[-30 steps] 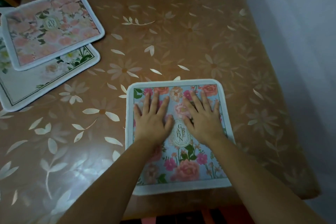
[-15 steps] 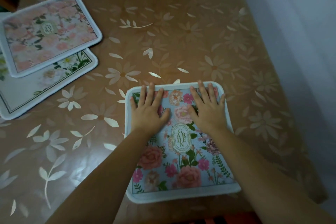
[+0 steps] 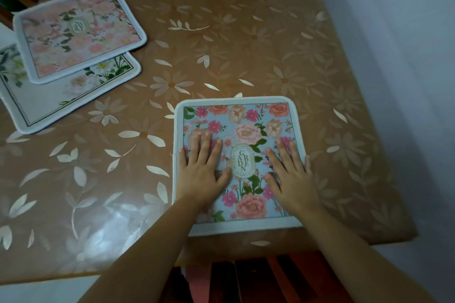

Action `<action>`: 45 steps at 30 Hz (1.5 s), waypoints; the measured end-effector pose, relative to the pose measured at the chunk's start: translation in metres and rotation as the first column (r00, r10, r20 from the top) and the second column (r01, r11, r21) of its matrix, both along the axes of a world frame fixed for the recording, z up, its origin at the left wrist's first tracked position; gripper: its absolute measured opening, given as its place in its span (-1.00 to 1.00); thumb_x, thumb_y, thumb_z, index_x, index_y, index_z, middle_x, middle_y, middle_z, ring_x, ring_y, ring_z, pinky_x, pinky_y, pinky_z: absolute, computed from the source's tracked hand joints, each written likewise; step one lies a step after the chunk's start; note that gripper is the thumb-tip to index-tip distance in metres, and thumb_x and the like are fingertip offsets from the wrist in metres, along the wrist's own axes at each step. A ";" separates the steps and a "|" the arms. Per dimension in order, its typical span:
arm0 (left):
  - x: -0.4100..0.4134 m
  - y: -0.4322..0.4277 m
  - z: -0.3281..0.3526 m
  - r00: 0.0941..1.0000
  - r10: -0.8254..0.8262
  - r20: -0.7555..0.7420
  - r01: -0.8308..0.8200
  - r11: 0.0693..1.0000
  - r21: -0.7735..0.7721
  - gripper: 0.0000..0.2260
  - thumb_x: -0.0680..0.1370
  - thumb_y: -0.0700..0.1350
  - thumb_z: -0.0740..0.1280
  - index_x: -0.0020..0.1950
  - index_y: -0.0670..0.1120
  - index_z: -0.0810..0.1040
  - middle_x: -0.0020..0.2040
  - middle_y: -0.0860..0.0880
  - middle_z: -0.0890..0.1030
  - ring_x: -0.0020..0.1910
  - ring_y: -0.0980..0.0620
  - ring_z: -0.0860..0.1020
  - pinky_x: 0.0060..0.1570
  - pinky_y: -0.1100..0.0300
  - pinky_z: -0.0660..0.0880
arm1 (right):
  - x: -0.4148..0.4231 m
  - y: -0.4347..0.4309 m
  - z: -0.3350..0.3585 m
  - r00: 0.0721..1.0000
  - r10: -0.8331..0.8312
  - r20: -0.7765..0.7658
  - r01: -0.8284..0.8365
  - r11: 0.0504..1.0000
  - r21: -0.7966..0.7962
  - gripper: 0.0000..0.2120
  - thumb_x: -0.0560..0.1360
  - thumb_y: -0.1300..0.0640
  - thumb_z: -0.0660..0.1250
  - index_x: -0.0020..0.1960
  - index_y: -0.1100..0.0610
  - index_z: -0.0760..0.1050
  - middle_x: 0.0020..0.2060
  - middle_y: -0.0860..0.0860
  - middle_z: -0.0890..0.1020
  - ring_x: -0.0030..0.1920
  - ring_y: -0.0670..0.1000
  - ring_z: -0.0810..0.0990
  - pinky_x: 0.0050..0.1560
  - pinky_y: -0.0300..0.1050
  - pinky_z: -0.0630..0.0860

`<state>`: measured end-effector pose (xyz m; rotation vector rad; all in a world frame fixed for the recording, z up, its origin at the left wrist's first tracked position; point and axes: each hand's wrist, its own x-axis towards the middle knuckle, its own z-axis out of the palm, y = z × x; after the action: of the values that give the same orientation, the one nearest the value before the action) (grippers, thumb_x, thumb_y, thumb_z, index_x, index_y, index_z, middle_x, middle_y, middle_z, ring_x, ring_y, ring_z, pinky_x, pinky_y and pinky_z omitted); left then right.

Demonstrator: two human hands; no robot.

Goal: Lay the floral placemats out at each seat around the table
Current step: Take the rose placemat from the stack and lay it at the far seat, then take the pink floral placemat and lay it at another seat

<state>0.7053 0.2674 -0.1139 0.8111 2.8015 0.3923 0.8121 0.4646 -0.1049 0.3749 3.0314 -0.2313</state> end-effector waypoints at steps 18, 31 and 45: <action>0.064 -0.023 0.011 0.992 -0.037 0.117 0.053 0.990 -0.133 -0.31 0.46 0.33 0.00 0.43 0.10 -0.28 0.49 -0.01 -0.26 0.43 -0.05 -0.34 0.35 -0.19 -0.27 | 0.021 -0.072 0.007 0.981 -0.163 0.109 0.176 0.977 -0.121 -0.33 0.46 -0.29 0.07 0.44 -0.11 -0.13 0.50 0.03 -0.08 0.47 0.14 -0.19 0.39 0.30 -0.11; 0.051 -0.082 0.106 0.996 -0.047 -0.074 0.046 0.999 -0.020 -0.53 0.50 0.12 0.18 0.36 -0.02 0.28 0.37 -0.06 0.36 0.36 -0.07 0.24 0.32 -0.02 0.13 | 0.006 -0.125 0.096 0.969 -0.083 -0.232 0.018 0.963 -0.269 -0.67 0.46 0.02 0.24 0.17 0.13 0.49 0.18 0.07 0.55 0.26 0.12 0.42 0.28 0.18 0.30; 0.066 -0.312 0.182 0.938 0.221 -0.267 -0.184 0.970 0.159 -0.61 0.28 -0.14 0.48 0.08 -0.17 0.56 0.05 -0.18 0.63 0.05 -0.19 0.57 0.02 -0.13 0.47 | -0.011 -0.346 0.168 0.922 0.120 -0.368 -0.221 0.944 -0.245 -0.67 0.42 0.06 0.28 0.17 0.12 0.49 0.16 0.07 0.57 0.20 0.13 0.48 0.21 0.14 0.41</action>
<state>0.7713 -0.0442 0.0682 0.6484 3.1710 0.5386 0.8011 0.1182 0.0628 0.0436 3.2737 -0.7871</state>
